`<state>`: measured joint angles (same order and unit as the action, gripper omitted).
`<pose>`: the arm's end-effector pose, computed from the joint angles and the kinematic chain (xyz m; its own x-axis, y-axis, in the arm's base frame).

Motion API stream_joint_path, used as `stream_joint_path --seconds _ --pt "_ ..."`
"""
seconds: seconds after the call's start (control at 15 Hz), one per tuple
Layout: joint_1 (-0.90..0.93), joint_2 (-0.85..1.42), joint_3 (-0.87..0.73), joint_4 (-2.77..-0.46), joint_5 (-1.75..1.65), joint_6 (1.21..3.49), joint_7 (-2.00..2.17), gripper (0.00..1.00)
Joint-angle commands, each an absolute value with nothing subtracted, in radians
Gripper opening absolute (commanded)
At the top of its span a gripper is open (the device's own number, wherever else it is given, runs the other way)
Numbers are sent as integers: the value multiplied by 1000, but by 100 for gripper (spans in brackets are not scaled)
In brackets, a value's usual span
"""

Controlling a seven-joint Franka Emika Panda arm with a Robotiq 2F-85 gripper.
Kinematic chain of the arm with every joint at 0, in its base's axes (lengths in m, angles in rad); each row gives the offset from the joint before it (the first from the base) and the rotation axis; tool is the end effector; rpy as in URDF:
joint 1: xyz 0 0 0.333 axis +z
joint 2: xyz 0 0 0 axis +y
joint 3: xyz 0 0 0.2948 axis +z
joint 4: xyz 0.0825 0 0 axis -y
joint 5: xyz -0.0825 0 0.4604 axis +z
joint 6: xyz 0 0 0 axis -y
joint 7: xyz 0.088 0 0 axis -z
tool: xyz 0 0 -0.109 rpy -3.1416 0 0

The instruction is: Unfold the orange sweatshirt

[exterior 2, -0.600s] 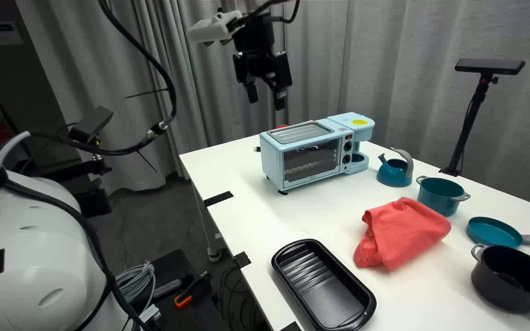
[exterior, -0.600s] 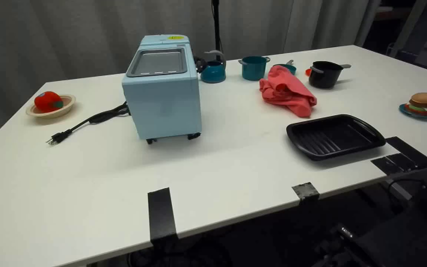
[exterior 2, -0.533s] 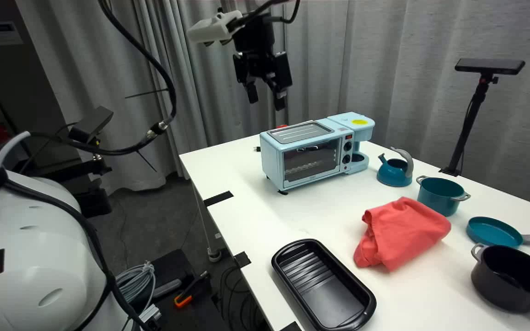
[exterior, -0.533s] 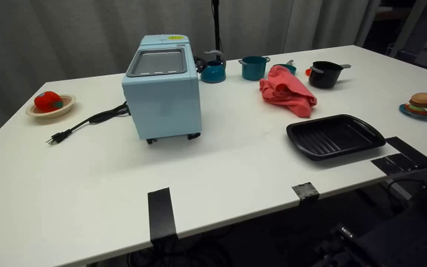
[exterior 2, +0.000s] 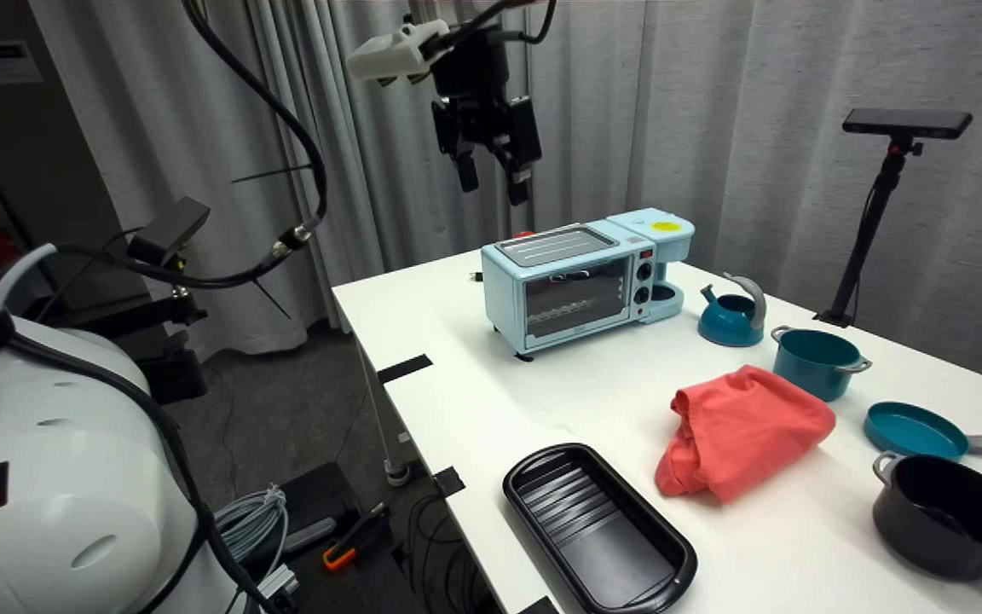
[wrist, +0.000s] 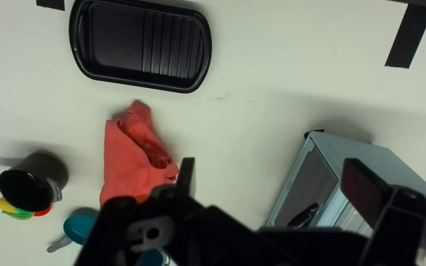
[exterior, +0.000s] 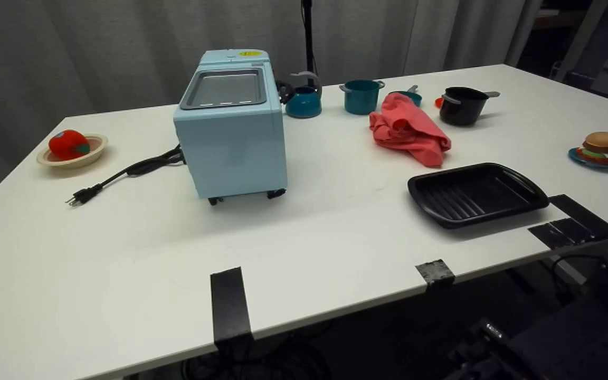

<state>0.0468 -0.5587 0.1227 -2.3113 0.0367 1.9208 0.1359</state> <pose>0.4792 0.0885 0.5297 0.9859 0.0111 0.1667 0.0102 -0.9999 0.0063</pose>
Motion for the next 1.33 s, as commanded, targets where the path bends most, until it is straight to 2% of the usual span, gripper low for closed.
stream_joint_path --seconds 0.0,0.8,1.27 --pt "53 -557 118 -2309 34 1919 139 100" --pt "53 -558 118 -2309 34 1919 139 100" --pt "2 -436 49 -2253 11 2000 115 100"
